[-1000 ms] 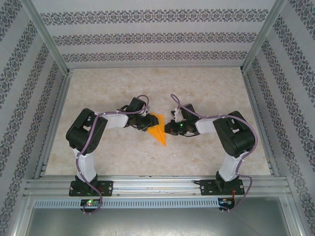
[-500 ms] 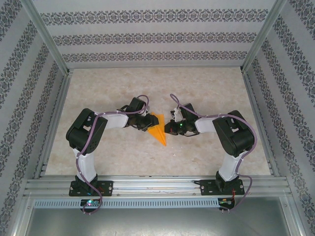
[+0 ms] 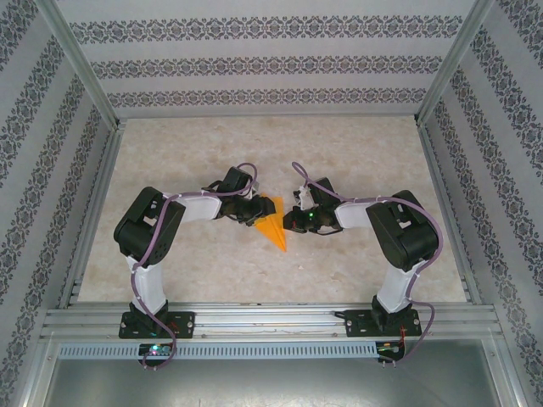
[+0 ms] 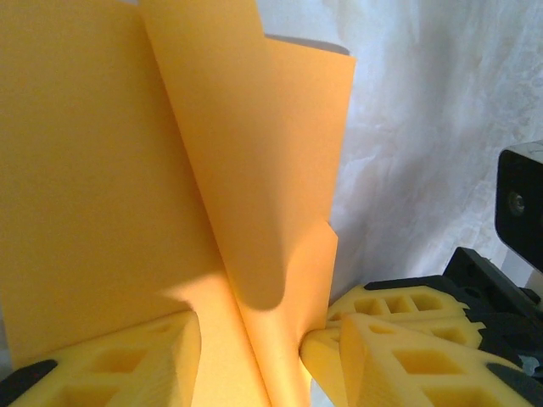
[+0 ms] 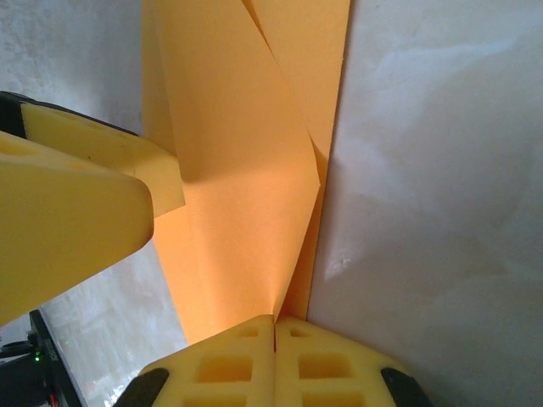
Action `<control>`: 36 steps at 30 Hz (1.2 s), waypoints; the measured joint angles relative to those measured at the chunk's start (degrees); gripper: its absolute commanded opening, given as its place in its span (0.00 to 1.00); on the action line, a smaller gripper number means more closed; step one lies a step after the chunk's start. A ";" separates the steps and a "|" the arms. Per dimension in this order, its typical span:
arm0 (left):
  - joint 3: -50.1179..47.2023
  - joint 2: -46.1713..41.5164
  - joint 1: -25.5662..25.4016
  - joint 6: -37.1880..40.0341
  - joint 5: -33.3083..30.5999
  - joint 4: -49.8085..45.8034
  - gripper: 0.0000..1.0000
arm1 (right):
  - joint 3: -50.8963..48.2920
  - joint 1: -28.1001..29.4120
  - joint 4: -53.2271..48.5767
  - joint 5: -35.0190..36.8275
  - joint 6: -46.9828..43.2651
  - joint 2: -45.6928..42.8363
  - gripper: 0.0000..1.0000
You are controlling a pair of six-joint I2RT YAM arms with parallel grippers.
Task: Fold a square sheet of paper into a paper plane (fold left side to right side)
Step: Fourth fold the wing at the center of the table.
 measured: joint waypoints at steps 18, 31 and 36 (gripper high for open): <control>0.46 -3.06 -0.04 0.61 -1.95 -2.82 0.42 | 0.48 0.22 -0.85 0.48 0.11 0.11 0.05; 4.33 -1.57 -0.59 0.37 2.29 -2.45 0.16 | 0.59 0.22 -0.98 0.48 0.22 0.17 0.05; 5.40 1.55 -1.53 0.37 3.65 -2.16 0.16 | 0.74 0.22 -1.31 0.50 0.22 0.26 0.07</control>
